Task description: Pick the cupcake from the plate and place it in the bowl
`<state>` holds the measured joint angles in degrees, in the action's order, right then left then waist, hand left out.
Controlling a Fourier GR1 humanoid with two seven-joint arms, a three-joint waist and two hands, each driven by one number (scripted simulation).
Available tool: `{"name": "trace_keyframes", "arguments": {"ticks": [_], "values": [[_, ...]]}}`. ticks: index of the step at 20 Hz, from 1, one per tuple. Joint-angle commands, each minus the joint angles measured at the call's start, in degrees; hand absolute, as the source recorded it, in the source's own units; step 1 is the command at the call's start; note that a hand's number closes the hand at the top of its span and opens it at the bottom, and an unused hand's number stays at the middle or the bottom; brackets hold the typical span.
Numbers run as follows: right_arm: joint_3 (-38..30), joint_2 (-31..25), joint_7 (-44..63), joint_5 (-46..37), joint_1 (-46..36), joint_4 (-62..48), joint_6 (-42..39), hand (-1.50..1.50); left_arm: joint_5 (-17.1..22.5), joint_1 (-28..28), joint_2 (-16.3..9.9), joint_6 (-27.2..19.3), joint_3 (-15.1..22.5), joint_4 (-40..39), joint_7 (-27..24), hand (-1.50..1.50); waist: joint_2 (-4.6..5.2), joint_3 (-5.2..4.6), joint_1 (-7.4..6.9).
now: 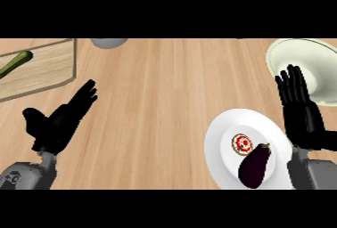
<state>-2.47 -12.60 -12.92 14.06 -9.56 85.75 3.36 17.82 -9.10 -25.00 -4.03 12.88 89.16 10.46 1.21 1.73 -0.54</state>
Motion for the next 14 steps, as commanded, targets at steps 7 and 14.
{"name": "trace_keyframes", "arguments": {"ticks": [7,14], "values": [[3.7,-26.6,-1.7,-16.3,-8.7,7.1,-17.2,1.50,-4.4,-0.7,-3.3,-6.6,-6.4,-0.9,-1.9,0.00,-3.00,-3.85,0.02],[1.6,-27.6,-19.9,-21.7,15.9,7.0,-15.4,-1.50,-6.3,6.0,-2.0,-10.1,-9.3,1.9,-6.3,0.00,-1.60,-1.65,1.50]]}}
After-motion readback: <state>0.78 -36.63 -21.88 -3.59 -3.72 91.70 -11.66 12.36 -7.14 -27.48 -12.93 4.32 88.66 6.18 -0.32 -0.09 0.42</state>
